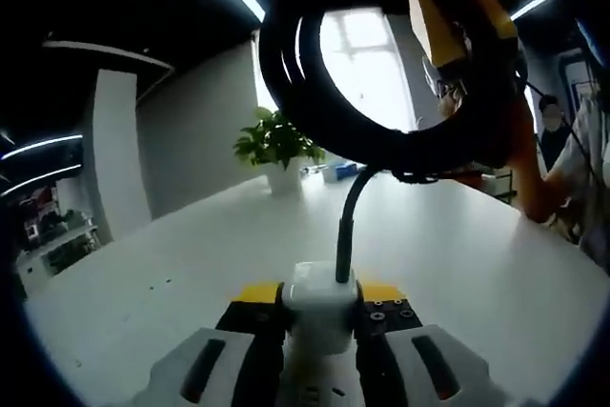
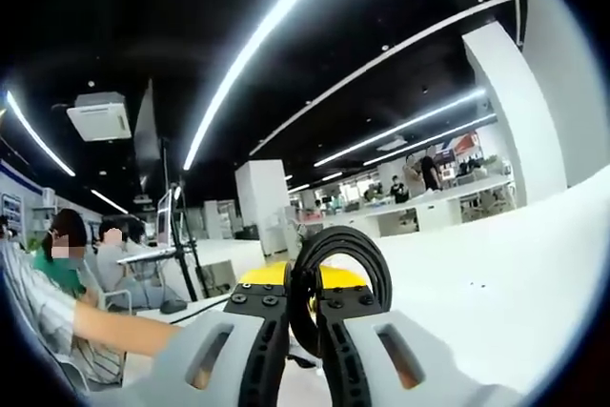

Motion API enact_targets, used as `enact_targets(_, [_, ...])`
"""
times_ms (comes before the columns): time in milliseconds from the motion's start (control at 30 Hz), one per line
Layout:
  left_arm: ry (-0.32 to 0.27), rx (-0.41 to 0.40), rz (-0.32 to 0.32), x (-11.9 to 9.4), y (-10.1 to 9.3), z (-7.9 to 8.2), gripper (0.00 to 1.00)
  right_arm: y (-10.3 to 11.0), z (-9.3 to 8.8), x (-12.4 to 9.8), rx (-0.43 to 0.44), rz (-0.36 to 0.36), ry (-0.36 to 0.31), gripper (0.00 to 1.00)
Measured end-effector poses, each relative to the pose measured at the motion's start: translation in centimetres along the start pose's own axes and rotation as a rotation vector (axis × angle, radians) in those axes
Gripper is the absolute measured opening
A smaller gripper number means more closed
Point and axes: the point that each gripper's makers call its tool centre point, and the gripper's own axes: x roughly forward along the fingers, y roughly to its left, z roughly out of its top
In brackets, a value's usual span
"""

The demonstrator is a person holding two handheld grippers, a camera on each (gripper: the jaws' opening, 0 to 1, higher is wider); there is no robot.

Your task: Straighten the power strip on the desk, plug the charger into it

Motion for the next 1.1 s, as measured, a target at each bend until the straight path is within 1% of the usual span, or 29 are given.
enact_targets(133, [0.011, 0.028, -0.002, -0.2, -0.6, -0.3, 0.26, -0.1, 0.0, -0.2, -0.007, -0.002, -0.002, 0.08])
enact_targets(267, [0.002, 0.023, -0.003, -0.3, -0.2, -0.5, 0.26, -0.7, 0.4, -0.1, -0.012, -0.012, -0.009, 0.09])
enact_targets(367, [-0.002, 0.02, -0.001, -0.3, -0.2, -0.4, 0.26, -1.2, 0.8, 0.2, -0.015, -0.018, -0.003, 0.11])
enact_targets(433, [-0.001, 0.025, 0.0, -0.3, -0.2, -0.4, 0.26, -1.3, 0.6, 0.3, -0.032, -0.007, 0.009, 0.12])
enact_targets(467, [0.0, 0.029, -0.001, -0.3, -0.2, -0.4, 0.26, -1.3, 0.7, 0.3, -0.053, -0.004, 0.011, 0.15])
enact_targets(533, [0.002, 0.04, -0.002, -0.4, -0.4, -0.4, 0.26, -1.7, 0.8, 0.0, -0.091, -0.034, -0.004, 0.2])
enact_targets(600, [0.01, 0.039, 0.001, -0.4, -0.5, -0.4, 0.26, -2.2, 1.3, -0.4, -0.084, -0.06, -0.041, 0.3])
enact_targets(667, [0.012, 0.034, 0.003, -0.4, -0.4, -0.4, 0.26, -2.6, 1.5, -0.7, -0.069, -0.063, -0.051, 0.41])
enact_targets(700, [0.012, 0.033, 0.003, -0.3, -0.4, -0.4, 0.26, -2.7, 1.5, -0.8, -0.065, -0.066, -0.05, 0.44])
enact_targets(767, [0.008, 0.026, 0.003, -0.3, -0.3, -0.4, 0.26, -2.9, 1.5, -1.2, -0.066, -0.068, -0.047, 0.45])
enact_targets(800, [0.008, 0.01, 0.004, -0.3, -0.3, -0.4, 0.26, -3.0, 1.4, -1.5, -0.067, -0.071, -0.045, 0.45])
enact_targets(867, [-0.001, 0.009, 0.002, -0.2, -0.2, -0.4, 0.26, -3.3, 1.1, -2.1, -0.068, -0.074, -0.042, 0.46])
enact_targets(933, [0.002, 0.013, 0.004, -0.2, -0.1, -0.4, 0.26, -3.5, 0.6, -2.5, -0.081, -0.059, -0.025, 0.47])
enact_targets(1000, [0.007, 0.015, 0.006, -0.2, -0.1, -0.4, 0.26, -3.8, -0.6, -2.9, -0.125, -0.041, 0.03, 0.48])
enact_targets(1067, [0.012, 0.017, 0.007, -0.2, -0.1, -0.4, 0.26, -4.7, -2.0, -3.2, -0.148, -0.052, 0.087, 0.5])
enact_targets(1100, [0.012, 0.017, 0.006, -0.3, -0.1, -0.4, 0.26, -4.9, -2.1, -3.3, -0.158, -0.047, 0.088, 0.5])
